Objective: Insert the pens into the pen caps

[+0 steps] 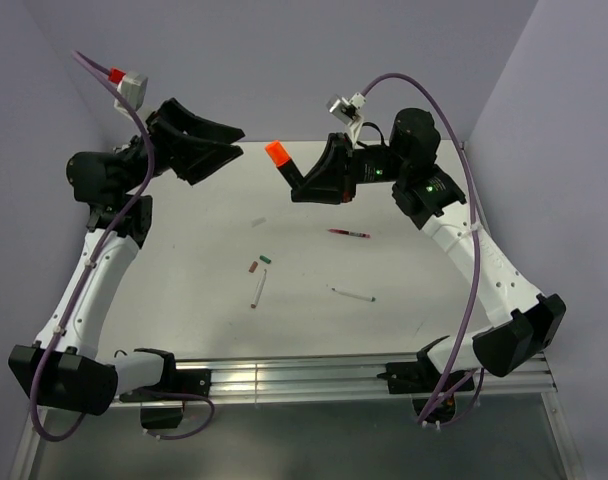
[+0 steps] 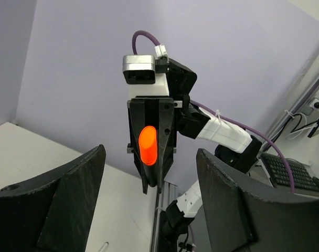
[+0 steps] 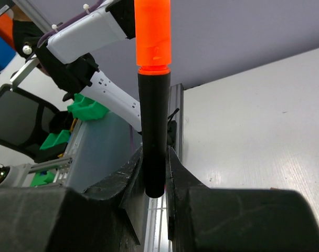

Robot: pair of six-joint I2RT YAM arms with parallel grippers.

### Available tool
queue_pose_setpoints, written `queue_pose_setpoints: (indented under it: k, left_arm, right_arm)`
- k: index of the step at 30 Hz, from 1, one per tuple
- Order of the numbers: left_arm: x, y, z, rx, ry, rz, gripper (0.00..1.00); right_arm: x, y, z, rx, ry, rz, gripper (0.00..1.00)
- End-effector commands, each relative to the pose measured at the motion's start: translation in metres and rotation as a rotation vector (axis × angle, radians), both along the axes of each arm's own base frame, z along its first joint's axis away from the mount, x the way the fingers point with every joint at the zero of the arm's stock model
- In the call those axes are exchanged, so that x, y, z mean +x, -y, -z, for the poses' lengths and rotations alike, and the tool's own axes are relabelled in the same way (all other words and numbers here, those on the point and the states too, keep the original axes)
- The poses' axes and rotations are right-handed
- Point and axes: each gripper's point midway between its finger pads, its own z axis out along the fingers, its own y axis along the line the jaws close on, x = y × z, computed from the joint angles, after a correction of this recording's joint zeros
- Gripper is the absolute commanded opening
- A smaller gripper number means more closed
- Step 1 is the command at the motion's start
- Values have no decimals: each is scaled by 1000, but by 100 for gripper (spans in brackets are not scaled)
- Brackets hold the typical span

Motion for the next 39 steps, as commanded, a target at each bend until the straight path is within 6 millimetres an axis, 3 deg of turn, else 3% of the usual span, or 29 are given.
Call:
queue_pose_setpoints:
  k: [1, 7, 12, 17, 23, 39]
  left_arm:
    - [-1, 6, -13, -8, 40, -17, 75]
    - [-9, 20, -3, -38, 35, 53, 71]
    - [-3, 23, 8, -67, -44, 52, 67]
    - [-5, 24, 7, -91, -33, 58, 64]
    - [3, 27, 5, -93, -34, 46, 57]
    - [1, 32, 8, -103, -49, 70, 50]
  right_arm:
    - [-2, -4, -9, 31, 42, 5, 0]
    - [-4, -10, -6, 27, 31, -6, 0]
    - [-5, -11, -4, 25, 27, -7, 0]
    - [-4, -17, 6, 13, 9, -6, 0]
    - [-2, -21, 5, 13, 7, -6, 0]
    - [0, -23, 7, 5, 11, 4, 0]
